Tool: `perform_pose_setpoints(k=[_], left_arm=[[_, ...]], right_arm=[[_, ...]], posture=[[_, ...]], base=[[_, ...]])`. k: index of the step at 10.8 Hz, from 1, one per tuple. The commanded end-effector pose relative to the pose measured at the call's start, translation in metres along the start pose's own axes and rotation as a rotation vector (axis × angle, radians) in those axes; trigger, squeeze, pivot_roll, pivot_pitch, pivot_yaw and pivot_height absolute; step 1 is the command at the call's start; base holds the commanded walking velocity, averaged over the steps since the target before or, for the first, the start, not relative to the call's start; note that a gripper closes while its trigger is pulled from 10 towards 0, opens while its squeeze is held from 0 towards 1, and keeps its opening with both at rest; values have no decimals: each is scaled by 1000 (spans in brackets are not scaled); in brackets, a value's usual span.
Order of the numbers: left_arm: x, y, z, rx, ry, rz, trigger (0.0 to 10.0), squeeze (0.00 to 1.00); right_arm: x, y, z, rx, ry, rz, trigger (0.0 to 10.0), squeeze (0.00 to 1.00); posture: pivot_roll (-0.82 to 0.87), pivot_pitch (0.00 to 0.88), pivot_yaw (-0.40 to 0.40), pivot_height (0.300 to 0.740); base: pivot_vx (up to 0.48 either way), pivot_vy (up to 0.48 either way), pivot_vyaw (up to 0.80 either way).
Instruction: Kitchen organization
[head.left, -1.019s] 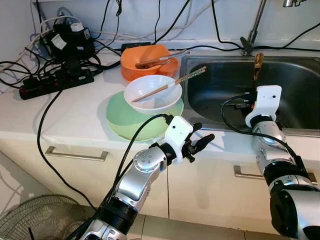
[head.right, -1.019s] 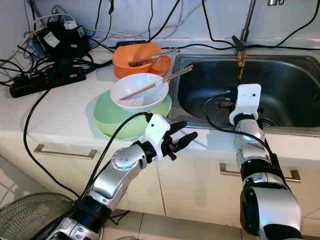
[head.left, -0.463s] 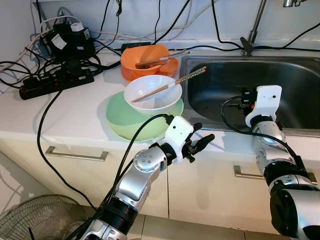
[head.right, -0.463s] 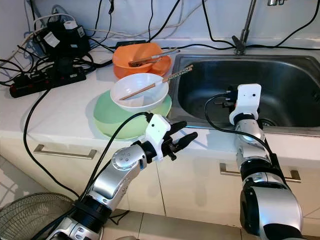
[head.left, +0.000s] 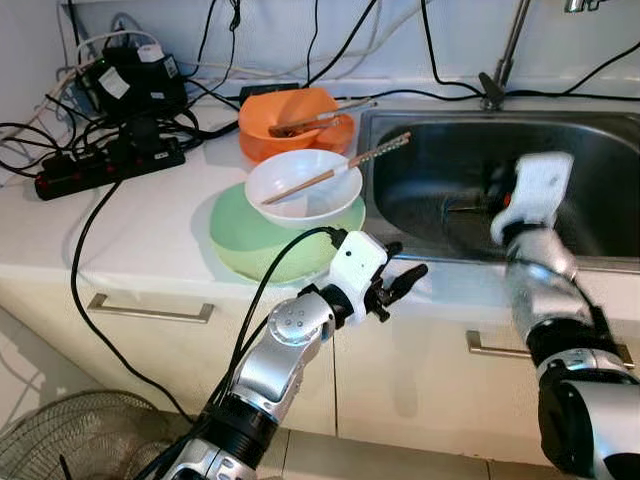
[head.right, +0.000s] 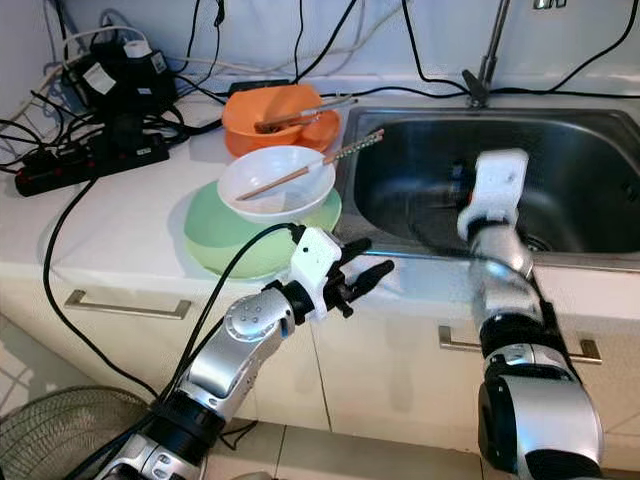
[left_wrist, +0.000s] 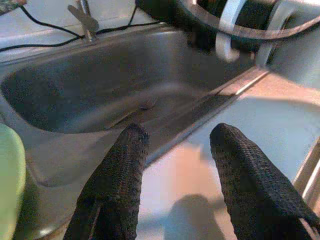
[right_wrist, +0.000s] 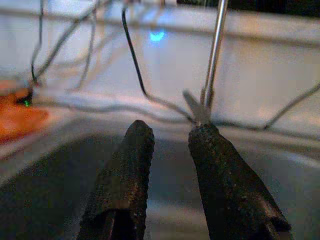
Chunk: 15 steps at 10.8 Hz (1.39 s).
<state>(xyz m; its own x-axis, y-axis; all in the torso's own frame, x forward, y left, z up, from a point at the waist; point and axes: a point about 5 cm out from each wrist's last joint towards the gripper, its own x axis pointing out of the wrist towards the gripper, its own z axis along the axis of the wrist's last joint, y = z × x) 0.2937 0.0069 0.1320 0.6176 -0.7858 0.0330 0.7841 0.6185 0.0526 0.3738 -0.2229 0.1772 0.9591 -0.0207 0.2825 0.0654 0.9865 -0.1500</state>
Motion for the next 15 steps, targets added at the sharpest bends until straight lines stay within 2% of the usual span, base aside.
perform_pose_setpoints(k=[1, 10, 11, 12, 13, 15], left_arm=[[1, 4, 4, 14, -10, 16, 10000, 0], [1, 4, 4, 14, -10, 16, 10000, 0], [2, 4, 4, 14, -15, 20, 10000, 0], [3, 11, 5, 17, -26, 66, 10000, 0], [2, 15, 5, 17, -35, 96, 10000, 0], [0, 18, 5, 19, -37, 116, 10000, 0]], right_arm=[[0, 2, 2, 11, -18, 8, 10000, 0], [0, 2, 2, 11, -18, 8, 10000, 0], [0, 2, 7, 6, -44, 17, 10000, 0], [-32, -2, 6, 14, -91, -23, 10000, 0], [-46, -1, 4, 25, -96, -42, 10000, 0], [-47, 4, 4, 36, -81, -29, 10000, 0]], posture=[[29, 0, 92, 740], [29, 0, 92, 740], [29, 0, 92, 740], [-25, 0, 111, 740], [-17, 0, 107, 740], [-11, 0, 101, 740]], base=[[0, 0, 0], [0, 0, 0], [0, 0, 0], [0, 0, 0], [0, 0, 0], [0, 0, 0]])
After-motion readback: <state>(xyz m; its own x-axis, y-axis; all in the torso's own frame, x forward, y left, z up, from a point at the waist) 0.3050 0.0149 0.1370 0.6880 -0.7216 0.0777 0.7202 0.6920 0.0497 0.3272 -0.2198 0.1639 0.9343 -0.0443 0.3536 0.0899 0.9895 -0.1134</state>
